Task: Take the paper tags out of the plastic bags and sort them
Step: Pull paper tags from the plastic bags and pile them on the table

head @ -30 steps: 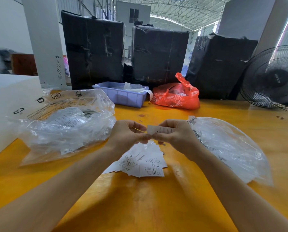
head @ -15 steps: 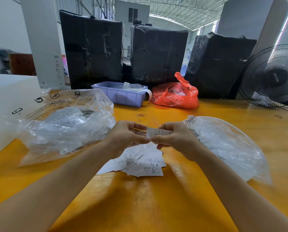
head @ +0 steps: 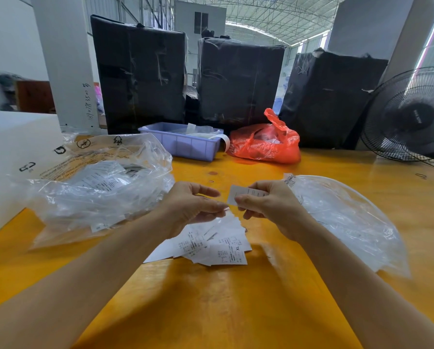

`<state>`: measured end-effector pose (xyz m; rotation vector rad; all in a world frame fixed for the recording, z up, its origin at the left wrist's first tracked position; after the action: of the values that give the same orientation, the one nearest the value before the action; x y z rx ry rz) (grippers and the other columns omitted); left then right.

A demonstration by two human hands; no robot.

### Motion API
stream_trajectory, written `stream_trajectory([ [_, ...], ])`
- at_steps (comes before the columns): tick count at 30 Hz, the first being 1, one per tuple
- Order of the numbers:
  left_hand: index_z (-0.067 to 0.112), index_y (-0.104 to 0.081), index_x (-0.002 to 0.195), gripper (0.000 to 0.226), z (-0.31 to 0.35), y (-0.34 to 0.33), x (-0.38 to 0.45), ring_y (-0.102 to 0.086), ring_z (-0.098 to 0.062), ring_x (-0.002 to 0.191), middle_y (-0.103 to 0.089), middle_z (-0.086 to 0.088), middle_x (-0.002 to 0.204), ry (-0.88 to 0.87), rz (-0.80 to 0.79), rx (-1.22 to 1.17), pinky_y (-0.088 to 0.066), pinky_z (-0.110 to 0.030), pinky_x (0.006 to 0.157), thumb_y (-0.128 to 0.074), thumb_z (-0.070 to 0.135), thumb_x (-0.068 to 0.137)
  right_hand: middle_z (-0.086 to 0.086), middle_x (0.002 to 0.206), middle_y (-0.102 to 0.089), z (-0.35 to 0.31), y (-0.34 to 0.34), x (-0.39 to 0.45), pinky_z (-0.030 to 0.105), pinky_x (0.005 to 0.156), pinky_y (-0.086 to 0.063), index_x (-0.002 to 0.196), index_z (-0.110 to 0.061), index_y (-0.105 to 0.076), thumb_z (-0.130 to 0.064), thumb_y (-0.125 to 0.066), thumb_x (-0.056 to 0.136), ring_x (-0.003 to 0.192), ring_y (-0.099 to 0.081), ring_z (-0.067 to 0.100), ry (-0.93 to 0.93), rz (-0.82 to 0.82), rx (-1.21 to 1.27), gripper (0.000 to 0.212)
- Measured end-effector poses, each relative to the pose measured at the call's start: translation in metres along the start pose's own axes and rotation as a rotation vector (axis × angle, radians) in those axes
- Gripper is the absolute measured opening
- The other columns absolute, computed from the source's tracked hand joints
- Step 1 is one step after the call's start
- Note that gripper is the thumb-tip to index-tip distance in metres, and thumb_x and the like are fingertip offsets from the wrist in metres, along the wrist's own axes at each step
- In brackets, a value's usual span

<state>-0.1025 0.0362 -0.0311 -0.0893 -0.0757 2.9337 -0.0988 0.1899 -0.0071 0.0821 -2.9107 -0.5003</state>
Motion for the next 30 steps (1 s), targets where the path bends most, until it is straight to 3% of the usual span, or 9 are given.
stream_trajectory([
  [13, 0.003, -0.06, 0.099, 0.033, 0.0, 0.003, 0.0, -0.072, -0.021, 0.066, -0.073, -0.019, 0.082, 0.0, 0.018, 0.013, -0.059, -0.026, 0.064, -0.075, -0.001, 0.069, 0.002, 0.063, -0.069, -0.005, 0.0, -0.002, 0.028, 0.061, -0.052, 0.082, -0.004, -0.066, -0.009, -0.073, 0.079, 0.053, -0.062, 0.013, 0.038, -0.015, -0.007, 0.009],
  [21, 0.003, -0.06, 0.1, 0.032, 0.0, 0.002, 0.0, -0.072, -0.02, 0.063, -0.073, -0.019, 0.079, -0.008, 0.016, 0.029, -0.059, -0.024, 0.059, -0.074, -0.001, 0.072, 0.006, 0.064, -0.066, -0.012, -0.003, -0.004, 0.016, 0.049, -0.049, 0.077, -0.005, -0.064, -0.005, -0.072, 0.08, 0.046, -0.059, 0.007, 0.095, -0.011, -0.061, 0.008],
  [30, 0.003, -0.06, 0.098, 0.028, 0.002, 0.003, -0.001, -0.071, -0.017, 0.06, -0.073, -0.017, 0.078, -0.016, 0.029, 0.028, -0.053, -0.019, 0.049, -0.073, -0.001, 0.074, 0.007, 0.067, -0.067, -0.019, 0.0, -0.005, 0.027, 0.056, -0.051, 0.079, -0.004, -0.064, -0.006, -0.072, 0.079, 0.05, -0.059, 0.01, 0.15, 0.018, -0.069, 0.009],
])
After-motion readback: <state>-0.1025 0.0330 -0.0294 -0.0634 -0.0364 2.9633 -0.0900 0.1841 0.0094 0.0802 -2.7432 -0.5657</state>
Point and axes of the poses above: each hand's wrist, its own x-axis towards the middle knuckle, its own y-axis out of the back of the hand, z = x × y, the point moved 9 cm from there along x, towards the middle knuckle
